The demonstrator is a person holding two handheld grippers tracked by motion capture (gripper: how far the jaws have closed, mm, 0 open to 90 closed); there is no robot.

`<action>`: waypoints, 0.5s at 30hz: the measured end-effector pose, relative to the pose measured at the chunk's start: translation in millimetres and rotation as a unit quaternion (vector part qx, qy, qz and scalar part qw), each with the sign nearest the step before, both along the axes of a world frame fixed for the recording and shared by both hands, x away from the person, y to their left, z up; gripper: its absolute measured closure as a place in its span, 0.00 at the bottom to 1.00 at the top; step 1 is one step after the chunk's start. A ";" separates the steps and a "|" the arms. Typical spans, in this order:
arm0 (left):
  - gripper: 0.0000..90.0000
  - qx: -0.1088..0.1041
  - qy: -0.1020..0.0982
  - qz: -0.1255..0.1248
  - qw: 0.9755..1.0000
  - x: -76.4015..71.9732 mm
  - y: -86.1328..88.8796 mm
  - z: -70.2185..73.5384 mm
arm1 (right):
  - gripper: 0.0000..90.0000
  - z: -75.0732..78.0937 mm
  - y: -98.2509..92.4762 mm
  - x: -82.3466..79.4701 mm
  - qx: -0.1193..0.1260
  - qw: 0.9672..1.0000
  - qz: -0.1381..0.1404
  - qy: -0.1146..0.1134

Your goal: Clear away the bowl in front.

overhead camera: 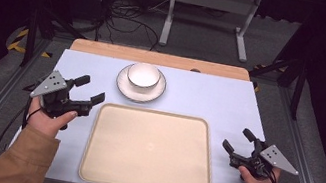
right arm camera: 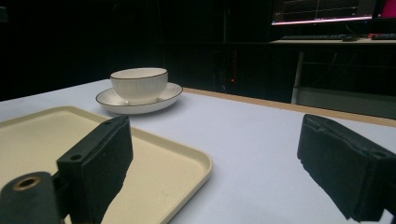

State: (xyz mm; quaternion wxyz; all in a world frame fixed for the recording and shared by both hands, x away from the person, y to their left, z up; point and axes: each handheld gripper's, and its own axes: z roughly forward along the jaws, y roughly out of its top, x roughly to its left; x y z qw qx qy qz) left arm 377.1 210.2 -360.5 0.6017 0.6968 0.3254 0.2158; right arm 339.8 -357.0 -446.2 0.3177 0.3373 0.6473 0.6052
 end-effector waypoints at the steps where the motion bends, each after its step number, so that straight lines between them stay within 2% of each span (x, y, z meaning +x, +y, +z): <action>1: 0.21 0.000 0.002 -0.001 1.000 3.0 -1.9 1.0 | 0.12 0.2 -0.1 0.0 0.000 1.000 -0.001 0.000; 4: 0.20 -0.001 0.003 -0.003 1.000 8.9 -5.8 2.4 | 0.12 -0.1 -0.5 0.4 -0.003 1.000 -0.003 0.001; 10: 0.20 0.010 0.007 -0.007 1.000 25.0 -17.8 7.2 | 0.12 -0.7 -1.8 0.4 -0.008 1.000 -0.002 0.002; 15: 0.20 0.031 -0.003 -0.012 0.999 39.5 -32.1 13.8 | 0.12 -0.9 -2.1 1.6 -0.012 1.000 -0.001 0.003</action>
